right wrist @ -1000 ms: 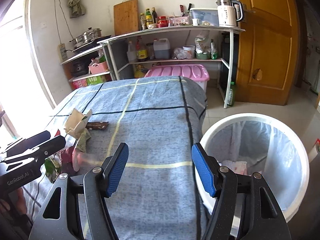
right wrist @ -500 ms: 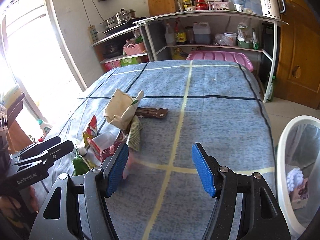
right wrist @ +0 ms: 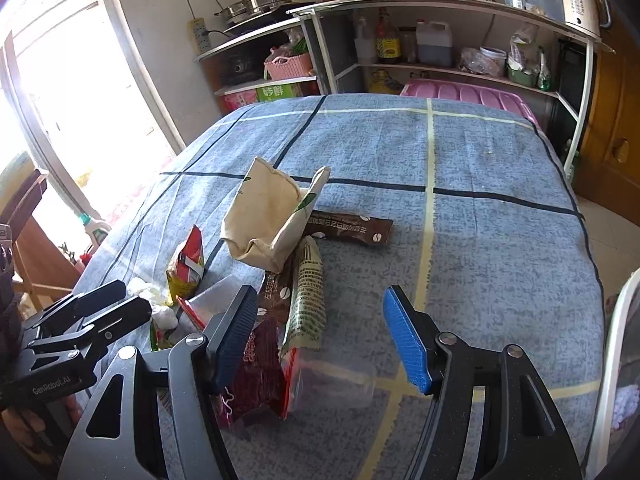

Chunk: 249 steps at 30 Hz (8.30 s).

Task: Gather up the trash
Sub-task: 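Grasp the green-striped wrapper with the right gripper while the left gripper grasps the clear plastic bag, then carry both items over the bin and open both grippers to drop them, then move both open grippers back over the trash on the table, then grasp the green snack bag with the left gripper while the right gripper grasps the clear plastic cup, then carry the green bag and clear cup over the bin and open both grippers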

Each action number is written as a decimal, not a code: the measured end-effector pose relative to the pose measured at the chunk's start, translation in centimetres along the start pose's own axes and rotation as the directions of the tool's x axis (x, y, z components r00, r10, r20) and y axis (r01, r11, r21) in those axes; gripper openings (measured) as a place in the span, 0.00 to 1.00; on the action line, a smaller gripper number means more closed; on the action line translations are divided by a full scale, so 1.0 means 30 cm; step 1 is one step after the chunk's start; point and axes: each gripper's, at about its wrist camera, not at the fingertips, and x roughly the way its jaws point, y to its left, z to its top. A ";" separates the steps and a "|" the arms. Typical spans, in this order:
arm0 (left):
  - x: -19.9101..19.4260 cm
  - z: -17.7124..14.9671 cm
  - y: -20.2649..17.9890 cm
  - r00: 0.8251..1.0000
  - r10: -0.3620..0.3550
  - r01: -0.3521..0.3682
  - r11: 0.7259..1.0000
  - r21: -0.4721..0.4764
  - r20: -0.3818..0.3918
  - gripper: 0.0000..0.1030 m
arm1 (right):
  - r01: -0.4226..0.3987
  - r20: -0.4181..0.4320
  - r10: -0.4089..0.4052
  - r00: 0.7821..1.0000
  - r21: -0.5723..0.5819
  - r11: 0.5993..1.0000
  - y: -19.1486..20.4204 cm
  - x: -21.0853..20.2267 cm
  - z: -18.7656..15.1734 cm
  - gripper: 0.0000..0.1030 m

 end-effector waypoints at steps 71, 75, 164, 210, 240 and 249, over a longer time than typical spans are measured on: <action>-0.078 0.067 -0.495 0.981 -0.183 0.166 0.962 0.217 0.060 0.29 | 0.108 0.237 -0.149 0.960 0.176 0.978 -0.280 -0.439 -0.133 0.18; -0.062 0.058 -0.618 0.970 -0.241 0.222 0.937 0.269 0.037 0.30 | 0.174 0.252 -0.221 0.942 0.194 0.965 -0.339 -0.501 -0.160 0.18; -0.125 -0.068 -0.183 0.995 -0.056 0.048 0.994 0.102 0.079 0.64 | 0.055 0.135 -0.071 0.988 0.124 0.991 -0.156 -0.277 -0.179 0.52; 0.062 -0.086 -0.191 0.997 -0.065 0.071 0.987 0.142 -0.049 0.56 | 0.054 0.024 -0.057 0.998 0.113 0.992 -0.083 -0.089 -0.159 0.42; -0.071 -0.050 -0.331 0.993 -0.111 0.100 0.974 0.202 0.045 0.42 | 0.067 0.134 -0.082 0.988 0.108 0.992 -0.124 -0.260 -0.174 0.41; -0.094 -0.024 -0.462 0.987 -0.142 0.117 0.954 0.277 0.072 0.43 | 0.113 0.190 -0.138 0.972 0.136 0.984 -0.202 -0.378 -0.175 0.41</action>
